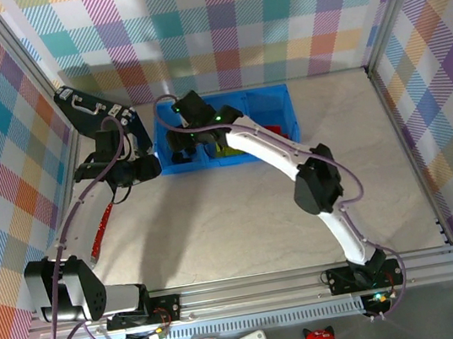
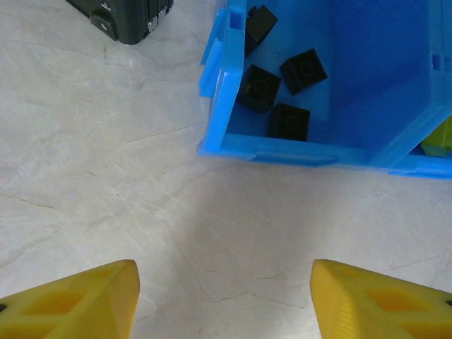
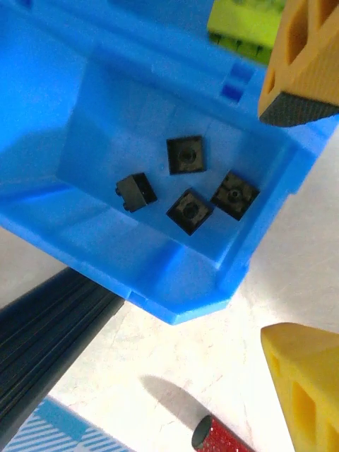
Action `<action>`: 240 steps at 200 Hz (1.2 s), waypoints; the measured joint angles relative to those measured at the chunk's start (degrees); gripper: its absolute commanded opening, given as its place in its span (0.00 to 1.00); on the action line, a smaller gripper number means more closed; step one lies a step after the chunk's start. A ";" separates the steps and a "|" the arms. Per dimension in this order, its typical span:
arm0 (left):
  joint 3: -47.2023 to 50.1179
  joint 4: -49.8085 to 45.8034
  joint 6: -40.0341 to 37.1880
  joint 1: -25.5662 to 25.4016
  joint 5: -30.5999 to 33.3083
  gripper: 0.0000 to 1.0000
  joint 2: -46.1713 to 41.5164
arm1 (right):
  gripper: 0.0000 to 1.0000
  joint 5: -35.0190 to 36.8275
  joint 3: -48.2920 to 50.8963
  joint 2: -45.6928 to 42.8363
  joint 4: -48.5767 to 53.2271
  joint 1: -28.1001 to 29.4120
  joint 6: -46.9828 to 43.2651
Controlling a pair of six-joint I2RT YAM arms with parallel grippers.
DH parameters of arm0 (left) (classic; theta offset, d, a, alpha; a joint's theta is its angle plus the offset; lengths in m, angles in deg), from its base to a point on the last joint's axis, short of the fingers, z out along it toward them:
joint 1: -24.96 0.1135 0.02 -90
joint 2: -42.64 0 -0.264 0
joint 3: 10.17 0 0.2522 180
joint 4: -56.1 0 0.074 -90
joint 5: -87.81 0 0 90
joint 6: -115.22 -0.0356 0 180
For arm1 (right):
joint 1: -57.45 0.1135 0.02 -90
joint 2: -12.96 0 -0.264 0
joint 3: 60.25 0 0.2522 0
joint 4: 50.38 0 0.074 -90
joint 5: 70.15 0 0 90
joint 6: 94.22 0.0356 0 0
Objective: Sort the legos into containers by color
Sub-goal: Place the lego in the container, then reset both arms
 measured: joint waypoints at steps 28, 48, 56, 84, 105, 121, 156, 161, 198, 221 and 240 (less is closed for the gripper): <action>0.11 0.00 -0.13 0.04 0.70 0.76 0.00 | 0.93 1.53 10.36 -8.79 -1.20 -0.92 -0.68; 0.48 -0.04 -0.02 0.04 1.33 0.82 -0.02 | 0.99 2.27 14.64 -11.87 -1.11 -2.08 -1.07; 0.66 -0.02 -0.22 0.04 1.60 0.88 -0.04 | 0.99 2.78 16.55 -12.85 -2.71 -2.73 -1.09; 0.81 -0.50 -0.17 0.07 3.67 1.00 -0.22 | 0.99 3.34 34.05 -23.26 -4.15 -6.95 -1.70; 0.81 -0.81 -0.07 0.07 5.53 1.00 -0.22 | 0.99 3.58 42.36 -30.25 -5.11 -11.82 -1.73; 0.74 -1.22 0.44 0.09 7.61 1.00 -0.22 | 0.99 4.39 47.58 -35.32 -6.27 -15.54 -1.86; 0.37 -3.63 5.05 0.22 11.67 1.00 -0.20 | 0.99 9.90 58.10 -43.80 -9.55 -21.84 -2.69; 0.63 -3.43 5.95 0.22 11.89 1.00 -0.22 | 0.99 10.80 59.36 -44.39 -9.97 -22.45 -2.86; 8.48 2.86 9.66 0.22 16.72 1.00 -1.14 | 0.99 18.43 70.16 -46.60 -15.98 -28.04 -3.39; 14.51 8.55 9.70 0.22 23.63 1.00 -1.14 | 0.99 20.13 76.26 -46.71 -20.68 -32.68 -3.37; 18.16 13.40 9.09 0.22 28.94 1.00 -0.87 | 0.99 21.11 81.55 -46.71 -26.77 -35.91 -3.65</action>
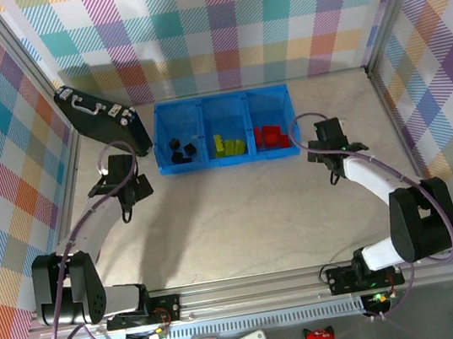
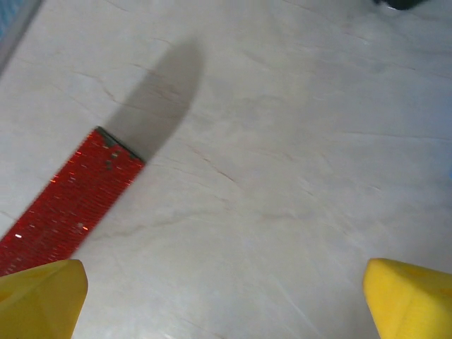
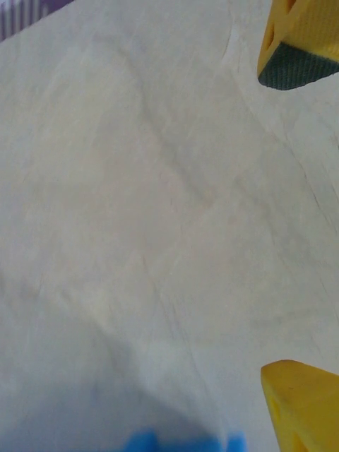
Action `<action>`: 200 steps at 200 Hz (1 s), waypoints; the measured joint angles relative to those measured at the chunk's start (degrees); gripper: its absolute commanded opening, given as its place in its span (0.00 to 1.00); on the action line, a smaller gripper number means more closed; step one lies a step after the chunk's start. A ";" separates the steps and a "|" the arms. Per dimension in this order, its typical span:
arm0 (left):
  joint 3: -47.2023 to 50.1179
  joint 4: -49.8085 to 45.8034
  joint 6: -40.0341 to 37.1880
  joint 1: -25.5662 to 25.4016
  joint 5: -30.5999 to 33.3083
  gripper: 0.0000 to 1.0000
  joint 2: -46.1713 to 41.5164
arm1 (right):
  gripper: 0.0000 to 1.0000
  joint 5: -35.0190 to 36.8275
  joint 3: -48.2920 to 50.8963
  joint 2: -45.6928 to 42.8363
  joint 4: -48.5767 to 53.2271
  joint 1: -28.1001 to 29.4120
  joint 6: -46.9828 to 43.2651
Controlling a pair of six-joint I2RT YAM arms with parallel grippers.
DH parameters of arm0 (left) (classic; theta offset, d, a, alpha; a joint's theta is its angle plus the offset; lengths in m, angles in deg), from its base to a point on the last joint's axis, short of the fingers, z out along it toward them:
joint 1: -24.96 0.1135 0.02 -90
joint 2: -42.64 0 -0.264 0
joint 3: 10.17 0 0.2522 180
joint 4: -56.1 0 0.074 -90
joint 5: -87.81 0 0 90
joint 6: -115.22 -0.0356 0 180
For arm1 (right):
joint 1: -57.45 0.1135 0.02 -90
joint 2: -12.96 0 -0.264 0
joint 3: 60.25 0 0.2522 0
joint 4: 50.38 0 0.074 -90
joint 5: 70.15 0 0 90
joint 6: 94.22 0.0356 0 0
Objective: Sort the legos into containers by color
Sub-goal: Reset both arms
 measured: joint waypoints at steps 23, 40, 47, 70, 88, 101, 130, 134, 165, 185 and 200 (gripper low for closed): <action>2.54 7.45 -3.04 0.00 4.28 1.00 1.42 | 0.99 -0.26 7.17 0.07 -10.58 -1.01 -3.10; 4.79 13.97 -5.75 0.02 5.16 1.00 1.79 | 0.99 -0.96 11.17 0.63 -18.43 -1.01 -5.57; 6.40 17.66 -6.82 0.04 4.94 1.00 1.60 | 0.99 -1.57 12.39 1.01 -21.77 -1.03 -6.45; 14.53 31.08 -9.22 0.04 2.05 1.00 -0.22 | 0.99 -4.72 14.08 2.14 -29.16 -1.03 -9.64; 21.09 42.10 -10.93 0.04 -0.70 1.00 -0.55 | 0.99 -6.82 15.72 2.34 -37.31 -1.18 -12.61; 23.54 47.84 -11.91 0.04 -1.97 1.00 0.50 | 0.99 -8.83 17.11 3.02 -42.51 -1.86 -13.55; 24.33 59.76 -13.42 0.04 -4.26 1.00 5.46 | 0.99 -13.88 17.84 5.03 -46.69 -4.92 -14.38; 24.48 61.51 -13.53 0.04 -4.70 1.00 6.32 | 0.99 -14.86 17.97 5.03 -47.08 -5.42 -14.47; 25.68 70.05 -15.50 0.15 -9.75 1.00 12.72 | 0.99 -21.88 20.61 5.77 -53.86 -8.28 -14.56; 25.20 70.29 -16.94 0.15 -12.92 1.00 13.94 | 0.99 -24.41 21.84 6.86 -55.32 -8.63 -14.67; 25.09 70.73 -17.73 0.15 -14.21 1.00 13.92 | 0.99 -25.14 21.90 7.04 -55.74 -8.63 -14.67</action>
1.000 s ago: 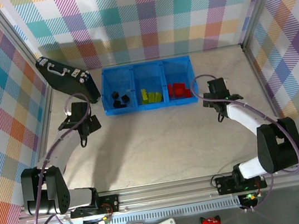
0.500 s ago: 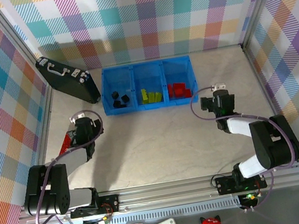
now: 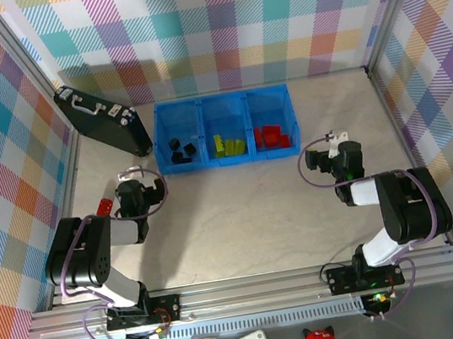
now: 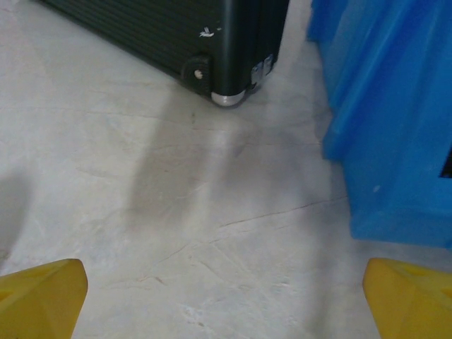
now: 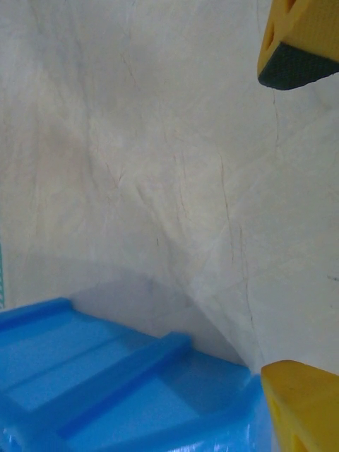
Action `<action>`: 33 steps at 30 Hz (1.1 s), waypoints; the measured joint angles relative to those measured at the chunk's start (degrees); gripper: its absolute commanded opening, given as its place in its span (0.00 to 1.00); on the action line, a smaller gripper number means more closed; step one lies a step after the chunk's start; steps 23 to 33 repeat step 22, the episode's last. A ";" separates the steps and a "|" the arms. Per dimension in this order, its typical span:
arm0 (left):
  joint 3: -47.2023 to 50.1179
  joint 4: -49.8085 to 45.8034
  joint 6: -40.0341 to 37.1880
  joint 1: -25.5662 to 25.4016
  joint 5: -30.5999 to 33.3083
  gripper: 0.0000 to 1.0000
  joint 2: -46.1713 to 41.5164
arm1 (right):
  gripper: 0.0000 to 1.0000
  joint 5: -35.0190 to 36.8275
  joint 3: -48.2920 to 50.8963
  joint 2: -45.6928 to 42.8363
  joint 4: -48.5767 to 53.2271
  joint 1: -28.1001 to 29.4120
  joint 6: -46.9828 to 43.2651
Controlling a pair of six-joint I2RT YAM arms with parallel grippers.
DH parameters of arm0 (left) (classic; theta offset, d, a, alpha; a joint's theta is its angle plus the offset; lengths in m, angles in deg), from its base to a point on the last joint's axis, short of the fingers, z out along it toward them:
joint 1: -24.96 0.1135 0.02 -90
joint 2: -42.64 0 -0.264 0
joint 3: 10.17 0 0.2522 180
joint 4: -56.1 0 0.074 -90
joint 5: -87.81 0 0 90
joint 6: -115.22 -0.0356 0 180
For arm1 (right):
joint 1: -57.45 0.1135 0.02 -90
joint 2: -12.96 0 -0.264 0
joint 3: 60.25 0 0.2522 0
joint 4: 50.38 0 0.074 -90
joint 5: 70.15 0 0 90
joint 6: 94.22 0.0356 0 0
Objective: Sort the legos into containers by color
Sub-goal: Reset both arms
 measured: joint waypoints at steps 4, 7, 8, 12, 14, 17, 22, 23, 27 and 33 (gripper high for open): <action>-0.15 0.76 -0.44 0.00 -1.03 1.00 0.00 | 0.99 -0.26 0.00 0.00 -1.11 0.00 0.13; -0.15 0.76 -0.59 0.00 -1.46 1.00 0.00 | 0.99 -0.24 0.00 0.00 -1.27 0.00 0.15; -0.17 0.76 -0.59 0.00 -1.49 1.00 0.00 | 0.99 -0.24 0.00 0.00 -1.31 0.00 0.15; -0.17 0.79 -0.59 0.00 -1.53 1.00 0.00 | 0.99 -0.26 0.00 0.00 -1.44 0.00 0.15; -0.17 0.76 -0.59 0.00 -1.55 1.00 0.00 | 0.99 -0.24 0.00 0.00 -1.44 0.00 0.15; -0.17 0.76 -0.59 0.00 -1.77 1.00 0.00 | 0.99 -0.24 0.00 0.00 -1.44 0.00 0.15; -0.20 0.79 -0.59 0.00 -1.90 1.00 0.00 | 0.99 -1.51 0.00 0.00 -1.42 -0.39 0.15; -0.20 0.79 -0.59 0.00 -1.90 1.00 0.00 | 0.99 -1.51 0.00 0.00 -1.42 -0.39 0.15; -0.20 0.79 -0.59 0.00 -1.90 1.00 0.00 | 0.99 -1.51 0.00 0.00 -1.42 -0.39 0.15; -0.20 0.79 -0.59 0.00 -1.90 1.00 0.00 | 0.99 -1.51 0.00 0.00 -1.42 -0.39 0.15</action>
